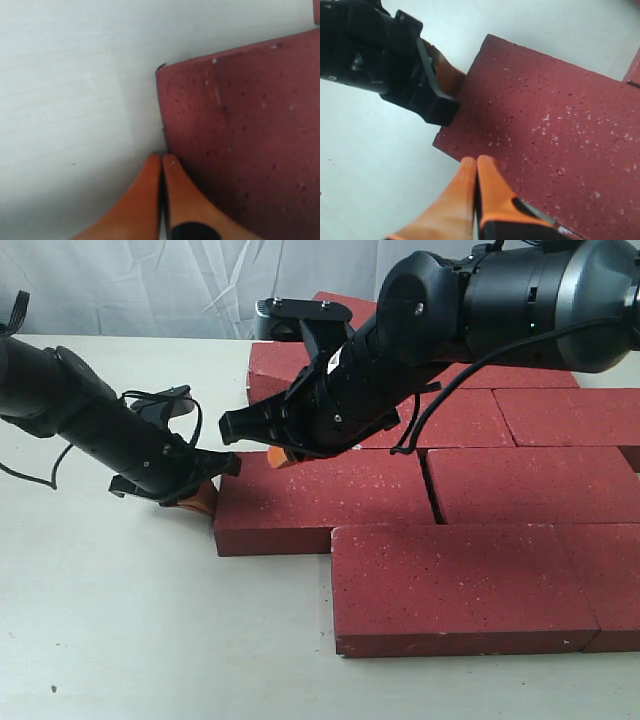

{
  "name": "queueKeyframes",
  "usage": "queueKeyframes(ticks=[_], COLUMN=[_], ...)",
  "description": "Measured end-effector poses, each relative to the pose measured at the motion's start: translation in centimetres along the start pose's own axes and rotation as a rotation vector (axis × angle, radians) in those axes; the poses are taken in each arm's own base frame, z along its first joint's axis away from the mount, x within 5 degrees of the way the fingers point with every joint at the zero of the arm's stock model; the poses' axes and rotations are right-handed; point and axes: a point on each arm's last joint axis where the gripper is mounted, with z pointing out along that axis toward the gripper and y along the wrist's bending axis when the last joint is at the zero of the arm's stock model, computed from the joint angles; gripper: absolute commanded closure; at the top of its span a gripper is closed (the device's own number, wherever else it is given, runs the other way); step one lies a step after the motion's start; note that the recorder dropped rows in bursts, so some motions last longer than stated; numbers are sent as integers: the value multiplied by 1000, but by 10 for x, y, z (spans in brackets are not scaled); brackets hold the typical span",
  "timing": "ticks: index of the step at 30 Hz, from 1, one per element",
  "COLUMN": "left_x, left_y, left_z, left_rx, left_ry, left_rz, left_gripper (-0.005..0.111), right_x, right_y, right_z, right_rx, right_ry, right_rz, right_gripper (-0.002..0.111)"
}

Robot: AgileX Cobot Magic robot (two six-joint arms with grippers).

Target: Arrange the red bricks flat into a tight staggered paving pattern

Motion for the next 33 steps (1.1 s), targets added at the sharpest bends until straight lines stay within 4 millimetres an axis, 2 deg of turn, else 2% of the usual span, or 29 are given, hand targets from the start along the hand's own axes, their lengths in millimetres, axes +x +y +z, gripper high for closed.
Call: queueKeyframes(ticks=[7, 18, 21, 25, 29, 33], left_x=[1, 1, 0, -5, -11, -19], left_y=[-7, -6, 2, 22, 32, 30], left_z=[5, 5, 0, -16, -39, -57], left_rx=[15, 15, 27, 26, 26, 25], left_ry=[-9, -8, 7, -13, -69, -126], left_rz=[-1, 2, -23, -67, -93, -76], left_gripper=[107, 107, 107, 107, 107, 107], right_x=[0, 0, 0, -2, -10, -19], right_y=[0, 0, 0, -2, -25, -65], right_z=[0, 0, 0, 0, -6, -16], right_rx=[0, 0, 0, 9, 37, 89], right_ry=[0, 0, 0, -16, -39, -65], right_rz=[0, 0, 1, -10, 51, 139], right_gripper=[109, 109, 109, 109, 109, 109])
